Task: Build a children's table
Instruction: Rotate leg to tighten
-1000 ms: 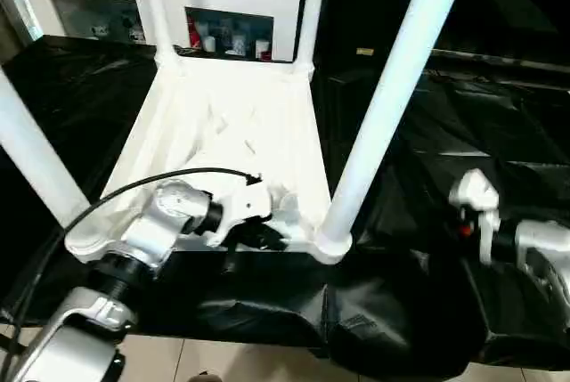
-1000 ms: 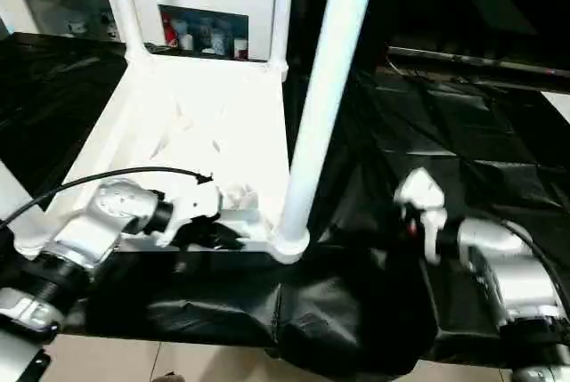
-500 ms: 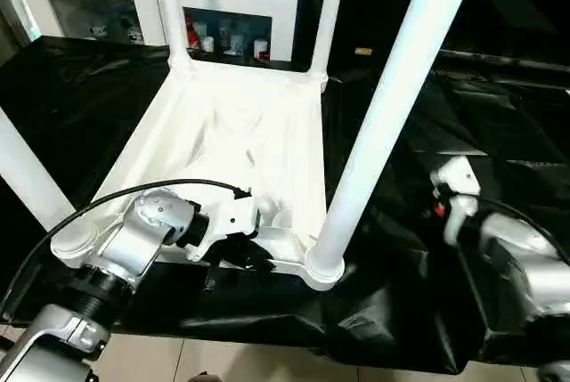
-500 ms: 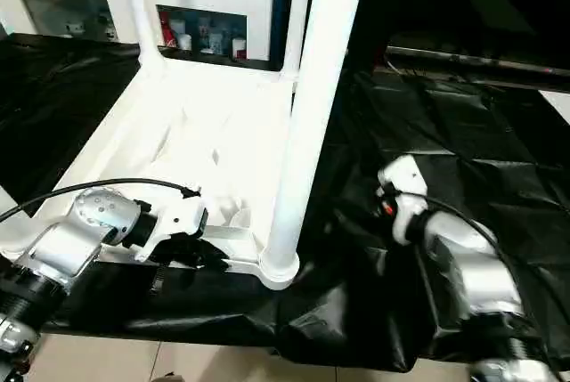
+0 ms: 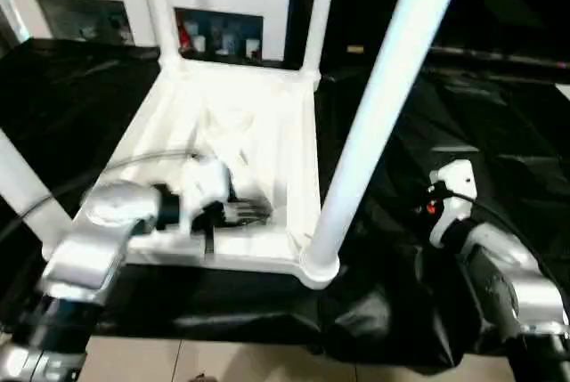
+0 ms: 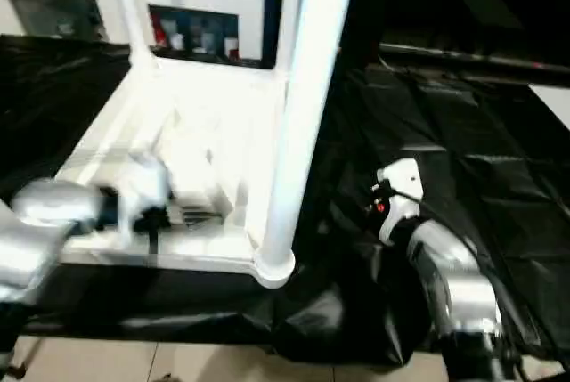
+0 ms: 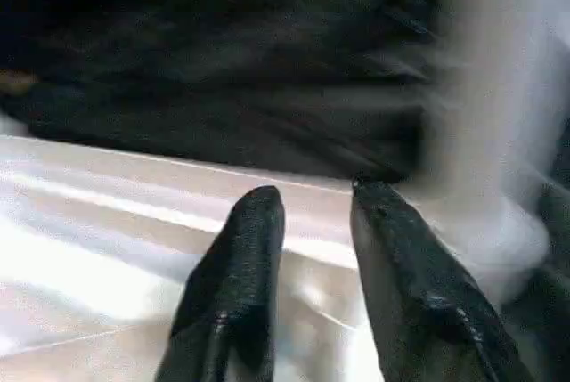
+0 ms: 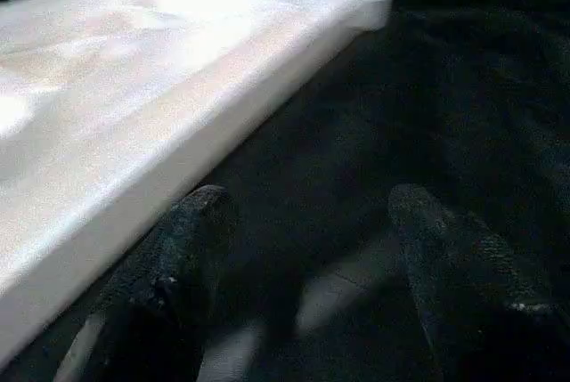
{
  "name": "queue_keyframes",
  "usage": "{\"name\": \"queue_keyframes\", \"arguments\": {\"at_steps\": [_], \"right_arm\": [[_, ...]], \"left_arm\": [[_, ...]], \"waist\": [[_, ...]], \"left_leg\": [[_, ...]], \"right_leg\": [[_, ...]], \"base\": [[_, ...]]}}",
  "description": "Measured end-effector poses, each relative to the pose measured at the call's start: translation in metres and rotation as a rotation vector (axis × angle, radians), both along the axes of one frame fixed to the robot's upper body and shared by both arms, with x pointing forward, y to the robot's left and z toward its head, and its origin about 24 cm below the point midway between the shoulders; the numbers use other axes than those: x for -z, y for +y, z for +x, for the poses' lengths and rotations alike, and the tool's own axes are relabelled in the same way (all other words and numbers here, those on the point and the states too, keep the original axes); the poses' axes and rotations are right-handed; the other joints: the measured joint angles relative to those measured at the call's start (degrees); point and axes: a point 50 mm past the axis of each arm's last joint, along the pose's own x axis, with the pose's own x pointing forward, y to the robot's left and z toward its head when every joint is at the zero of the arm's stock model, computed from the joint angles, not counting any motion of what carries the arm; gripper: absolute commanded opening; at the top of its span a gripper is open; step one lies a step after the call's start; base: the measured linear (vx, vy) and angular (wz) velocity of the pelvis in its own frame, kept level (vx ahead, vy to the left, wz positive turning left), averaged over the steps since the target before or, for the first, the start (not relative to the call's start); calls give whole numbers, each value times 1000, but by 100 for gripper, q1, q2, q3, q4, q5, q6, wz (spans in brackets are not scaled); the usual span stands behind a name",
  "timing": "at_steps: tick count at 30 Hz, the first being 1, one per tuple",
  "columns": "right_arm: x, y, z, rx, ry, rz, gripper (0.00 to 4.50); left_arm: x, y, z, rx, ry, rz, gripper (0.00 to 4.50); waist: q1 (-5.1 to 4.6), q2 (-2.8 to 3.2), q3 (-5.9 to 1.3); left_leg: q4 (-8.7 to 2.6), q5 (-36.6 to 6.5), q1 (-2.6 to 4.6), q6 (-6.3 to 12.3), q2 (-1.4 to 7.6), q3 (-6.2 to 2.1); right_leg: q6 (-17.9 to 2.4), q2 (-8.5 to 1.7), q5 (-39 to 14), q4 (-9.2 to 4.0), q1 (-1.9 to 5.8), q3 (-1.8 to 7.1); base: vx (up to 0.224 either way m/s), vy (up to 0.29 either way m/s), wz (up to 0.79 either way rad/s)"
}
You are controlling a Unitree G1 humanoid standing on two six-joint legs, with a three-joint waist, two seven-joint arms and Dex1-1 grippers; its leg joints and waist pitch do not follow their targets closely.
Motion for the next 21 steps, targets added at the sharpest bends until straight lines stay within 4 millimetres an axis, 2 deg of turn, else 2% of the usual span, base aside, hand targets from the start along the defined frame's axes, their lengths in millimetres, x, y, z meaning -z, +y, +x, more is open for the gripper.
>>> {"name": "queue_keyframes", "arguments": {"at_steps": [2, 3, 5, 6, 9, 12, 14, 16, 19, 21], "right_arm": [[2, -5, -1, 74, 10, -20, 309], [2, -7, -5, 121, 7, -34, 335], [2, -1, -14, 153, -9, -18, 335], [2, 6, -20, 155, -14, 1, 345], [-1, 17, -31, 150, -31, 33, 369], [-4, 23, -34, 135, -50, 53, 391], [-3, 27, -40, 125, -49, 58, 415], [3, 32, -47, 117, -26, 80, 422], [2, 36, -49, 101, -26, 94, 448], [-1, 39, -49, 83, -40, 72, 450]], "left_arm": [[2, 0, 2, -129, -52, -69, 185], [6, 4, 2, -272, -79, -140, 190], [17, 7, -5, -478, -93, -237, 190], [28, 9, -10, -591, -81, -272, 215], [50, 16, -27, -751, -28, -325, 232], [51, 32, -41, -843, -23, -361, 263], [49, 34, -51, -853, -33, -359, 277], [57, 33, -63, -862, -5, -341, 288], [61, 26, -65, -859, 11, -343, 322], [62, 22, -63, -866, 1, -331, 337]], "waist": [[-11, -13, 4], [-25, -13, 4], [-52, -42, 1], [-78, -68, 9], [-116, -101, 21], [-97, -112, 19], [-76, -84, 4], [-75, -38, 4], [-78, 1, 8], [-92, 38, 11]], "left_leg": [[2, 1, -6, -1, 2, -1], [1, -1, -8, 0, 2, -3], [-11, -2, -11, 0, 2, -4], [-11, -3, -14, 1, 7, -5], [-16, -4, -30, 0, 12, -12], [-13, -3, -39, -2, 10, -13], [-15, -5, -36, -1, 6, -19], [-21, -6, -29, 2, 5, -24], [-10, -5, -28, 3, 6, -31], [-11, -6, -31, 5, 4, -33]], "right_leg": [[20, 5, -12, -1, -1, -6], [29, 6, -18, -3, 0, -3], [34, 7, -23, -8, -3, -6], [49, 13, -37, -9, -5, -8], [50, 22, -37, -17, -24, -6], [49, 26, -35, -17, -31, 0], [51, 28, -35, -37, -14, 4], [64, 38, -26, -77, 15, 11], [76, 49, -18, -89, 22, 29], [80, 49, -15, -98, 40, 33]], "base": [[0, 0, 0], [0, 0, 0], [0, 0, 0], [0, 0, 0], [0, 0, 0], [0, 0, 0], [0, 0, 0], [0, 0, 0], [0, 0, 0], [0, 0, 0]]}}
